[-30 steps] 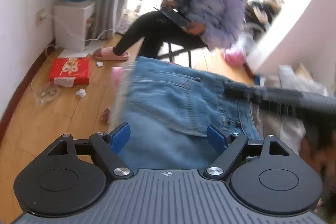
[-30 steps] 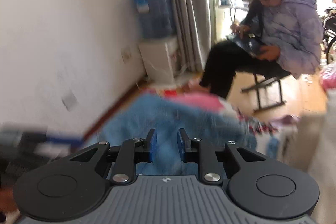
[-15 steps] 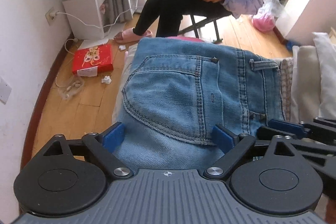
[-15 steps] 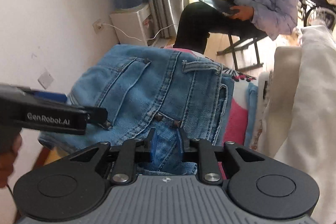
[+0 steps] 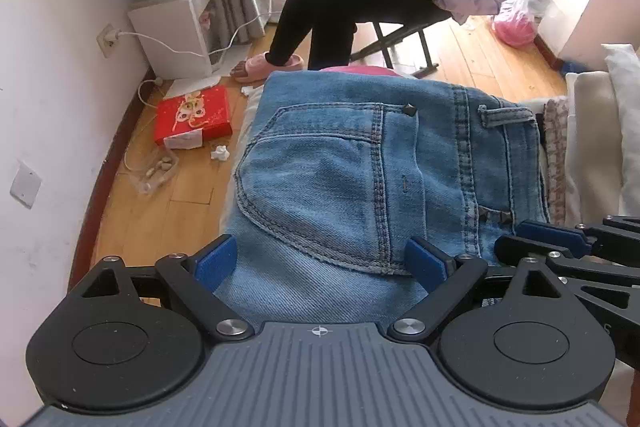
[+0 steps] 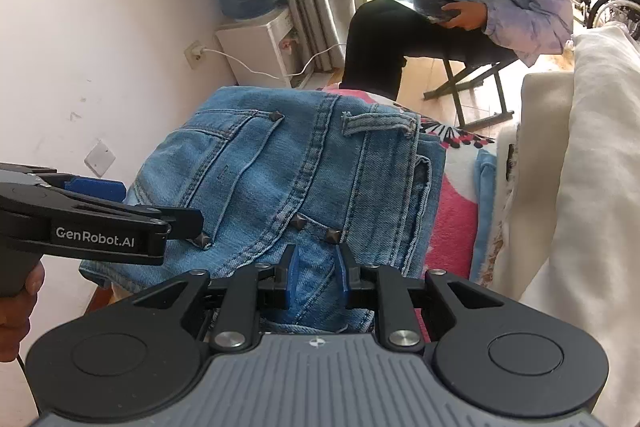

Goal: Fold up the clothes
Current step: 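Press the jeans flat on the stack with both tools, then withdraw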

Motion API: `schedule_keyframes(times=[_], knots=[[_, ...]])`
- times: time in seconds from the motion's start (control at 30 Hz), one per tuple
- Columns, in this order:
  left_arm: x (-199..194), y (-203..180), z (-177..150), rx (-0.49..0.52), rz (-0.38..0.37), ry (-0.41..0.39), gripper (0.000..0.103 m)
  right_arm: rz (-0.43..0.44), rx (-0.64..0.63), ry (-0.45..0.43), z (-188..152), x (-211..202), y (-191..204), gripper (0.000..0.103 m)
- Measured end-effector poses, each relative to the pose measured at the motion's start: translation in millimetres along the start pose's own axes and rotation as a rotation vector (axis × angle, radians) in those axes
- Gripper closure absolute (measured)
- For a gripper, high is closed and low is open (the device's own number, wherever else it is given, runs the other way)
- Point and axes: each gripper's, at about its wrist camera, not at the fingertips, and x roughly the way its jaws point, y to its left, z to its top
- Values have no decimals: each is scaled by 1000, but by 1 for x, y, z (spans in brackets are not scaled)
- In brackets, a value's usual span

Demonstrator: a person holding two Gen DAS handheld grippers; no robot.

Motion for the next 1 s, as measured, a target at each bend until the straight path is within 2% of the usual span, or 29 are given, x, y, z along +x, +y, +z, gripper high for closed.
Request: schedule_keyframes(times=[0.67, 0.73, 0.83, 0.93, 1.0], knots=[[-3, -17, 0, 67, 89, -21, 7, 38, 17, -17, -5, 3, -12, 82], [-8, -17, -2, 58, 85, -46, 8, 39, 21, -14, -4, 3, -12, 82], [-29, -11, -9, 14, 55, -142, 8, 39, 32, -7, -3, 0, -12, 82], [-57, -3, -22, -54, 22, -220, 4, 37, 48, 5, -2, -10, -10, 81], [-73, 4, -32, -104, -11, -242, 0, 45, 67, 11, -2, -22, -6, 79]])
